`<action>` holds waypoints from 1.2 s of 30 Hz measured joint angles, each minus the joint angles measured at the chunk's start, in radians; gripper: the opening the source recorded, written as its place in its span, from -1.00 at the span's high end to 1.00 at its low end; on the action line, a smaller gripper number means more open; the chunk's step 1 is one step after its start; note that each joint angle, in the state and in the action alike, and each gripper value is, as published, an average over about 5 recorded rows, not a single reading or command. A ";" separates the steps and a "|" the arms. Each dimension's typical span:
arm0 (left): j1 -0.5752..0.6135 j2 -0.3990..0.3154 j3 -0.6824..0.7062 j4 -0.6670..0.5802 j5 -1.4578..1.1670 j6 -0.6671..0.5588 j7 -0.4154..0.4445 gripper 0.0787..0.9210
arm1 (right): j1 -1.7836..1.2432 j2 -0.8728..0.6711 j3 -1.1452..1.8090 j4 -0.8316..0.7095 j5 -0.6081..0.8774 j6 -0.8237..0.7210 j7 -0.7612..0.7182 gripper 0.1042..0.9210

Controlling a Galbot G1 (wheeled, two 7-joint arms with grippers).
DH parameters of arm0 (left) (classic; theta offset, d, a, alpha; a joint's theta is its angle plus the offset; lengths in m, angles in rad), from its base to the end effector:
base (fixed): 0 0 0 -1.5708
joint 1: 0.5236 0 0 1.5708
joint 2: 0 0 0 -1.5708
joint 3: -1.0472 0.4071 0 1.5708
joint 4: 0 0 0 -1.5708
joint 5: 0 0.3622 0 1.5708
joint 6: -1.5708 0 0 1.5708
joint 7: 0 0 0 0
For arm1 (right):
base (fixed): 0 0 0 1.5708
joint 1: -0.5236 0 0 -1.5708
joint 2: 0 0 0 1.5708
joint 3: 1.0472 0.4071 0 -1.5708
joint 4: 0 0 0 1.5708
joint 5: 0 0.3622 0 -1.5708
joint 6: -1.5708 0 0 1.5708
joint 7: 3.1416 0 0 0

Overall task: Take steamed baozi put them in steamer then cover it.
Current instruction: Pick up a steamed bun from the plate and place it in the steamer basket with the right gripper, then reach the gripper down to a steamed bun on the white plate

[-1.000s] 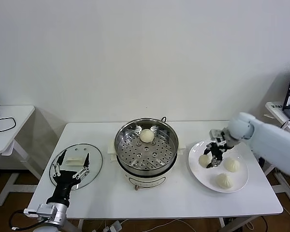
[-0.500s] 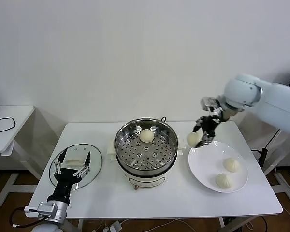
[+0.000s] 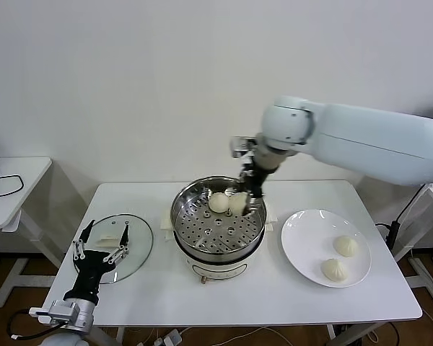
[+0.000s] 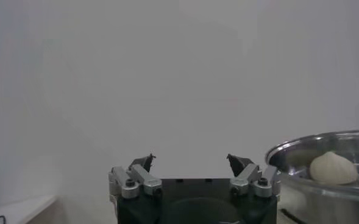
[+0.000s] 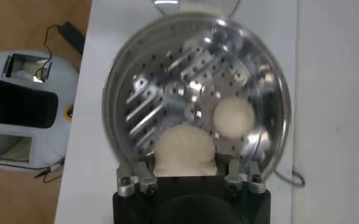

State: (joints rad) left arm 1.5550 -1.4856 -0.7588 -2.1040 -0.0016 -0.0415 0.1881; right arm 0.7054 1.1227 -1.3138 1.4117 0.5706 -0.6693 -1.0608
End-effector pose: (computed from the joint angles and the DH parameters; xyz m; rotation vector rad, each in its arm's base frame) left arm 0.1600 0.0914 -0.3362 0.0456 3.0679 0.3054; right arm 0.5758 0.1097 0.0100 1.4311 -1.3691 1.3362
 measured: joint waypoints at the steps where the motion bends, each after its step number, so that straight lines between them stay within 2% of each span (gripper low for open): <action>1: -0.001 0.000 -0.003 0.001 -0.001 0.000 0.000 -0.77 | -0.012 0.024 0.005 -0.021 -0.005 -0.001 0.000 -0.40; 11: -0.006 0.001 -0.027 0.010 -0.006 0.001 0.005 -0.77 | -0.139 0.218 0.052 -0.214 -0.081 -0.002 -0.003 -0.40; 20: -0.007 0.001 -0.041 0.015 -0.007 0.001 0.009 -0.77 | -0.222 0.305 0.074 -0.318 -0.139 0.000 -0.007 -0.41; 26: -0.007 -0.002 -0.044 0.016 -0.009 0.001 0.011 -0.77 | -0.242 0.318 0.089 -0.334 -0.153 -0.001 -0.012 -0.70; 36: -0.002 -0.004 -0.038 0.007 -0.006 0.003 0.006 -0.77 | -0.173 0.196 0.091 -0.235 -0.134 0.006 -0.044 -0.76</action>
State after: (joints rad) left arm 1.5529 -1.4897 -0.7966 -2.0970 -0.0076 -0.0381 0.1939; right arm 0.5323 1.3182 -1.2224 1.1770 0.4365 -0.6632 -1.1043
